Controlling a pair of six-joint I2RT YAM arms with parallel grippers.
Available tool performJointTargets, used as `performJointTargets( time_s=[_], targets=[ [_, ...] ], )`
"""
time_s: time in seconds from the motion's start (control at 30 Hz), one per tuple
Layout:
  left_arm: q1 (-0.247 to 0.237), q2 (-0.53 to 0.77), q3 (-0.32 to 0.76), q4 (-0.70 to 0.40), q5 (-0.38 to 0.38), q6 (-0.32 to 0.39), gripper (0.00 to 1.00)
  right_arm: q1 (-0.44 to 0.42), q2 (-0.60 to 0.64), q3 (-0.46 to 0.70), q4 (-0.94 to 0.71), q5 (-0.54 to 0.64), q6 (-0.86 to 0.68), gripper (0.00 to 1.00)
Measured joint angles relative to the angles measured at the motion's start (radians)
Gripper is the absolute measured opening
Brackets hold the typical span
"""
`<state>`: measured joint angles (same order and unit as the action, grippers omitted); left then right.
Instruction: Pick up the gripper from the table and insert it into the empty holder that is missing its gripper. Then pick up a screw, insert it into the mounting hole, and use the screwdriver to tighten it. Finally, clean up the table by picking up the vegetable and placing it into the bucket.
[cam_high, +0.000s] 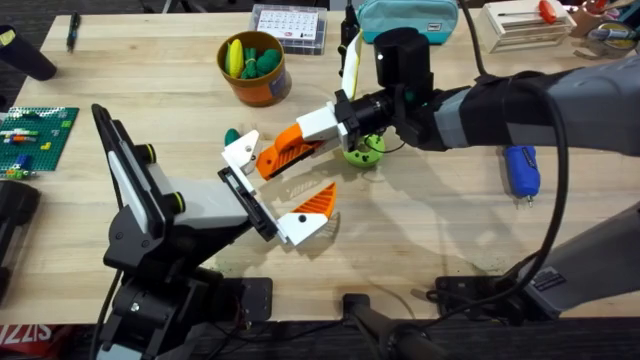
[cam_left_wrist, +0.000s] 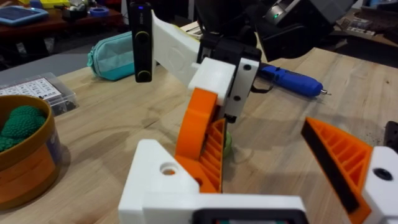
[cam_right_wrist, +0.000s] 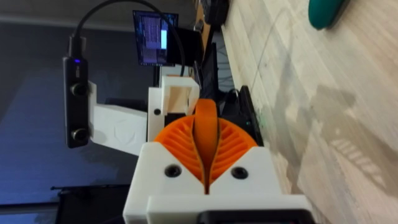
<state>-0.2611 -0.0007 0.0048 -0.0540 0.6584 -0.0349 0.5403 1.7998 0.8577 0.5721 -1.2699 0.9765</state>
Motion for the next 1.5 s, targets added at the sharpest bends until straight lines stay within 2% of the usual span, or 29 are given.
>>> performJointTargets(
  time_s=[0.23, 0.53, 0.77, 0.83, 0.97, 1.37, 1.5],
  targets=[
    [0.000, 0.002, 0.000, 0.001, -0.001, 0.000, 0.986, -0.011, 0.003, 0.000, 0.015, -0.004, 0.040, 0.022],
    [0.000, 0.002, 0.000, 0.001, -0.001, 0.000, 0.986, -0.097, 0.003, 0.000, 0.020, -0.059, 0.081, 0.021],
    [0.000, 0.002, 0.000, 0.001, -0.002, 0.000, 0.986, -0.067, 0.003, 0.002, 0.064, -0.100, 0.150, 0.020],
    [0.000, 0.001, 0.000, 0.001, -0.005, 0.001, 0.986, -0.043, 0.003, 0.024, 0.126, -0.110, 0.204, 0.023],
    [0.004, 0.001, 0.000, 0.002, -0.032, 0.002, 0.986, -0.031, 0.003, 0.059, 0.145, -0.109, 0.235, 0.022],
    [0.008, 0.002, 0.000, 0.002, -0.072, -0.008, 0.986, -0.013, 0.015, 0.072, 0.121, -0.077, 0.245, 0.023],
    [0.005, 0.002, 0.001, 0.000, -0.061, -0.015, 0.986, -0.013, 0.052, 0.073, 0.096, -0.069, 0.230, 0.022]
  ],
)
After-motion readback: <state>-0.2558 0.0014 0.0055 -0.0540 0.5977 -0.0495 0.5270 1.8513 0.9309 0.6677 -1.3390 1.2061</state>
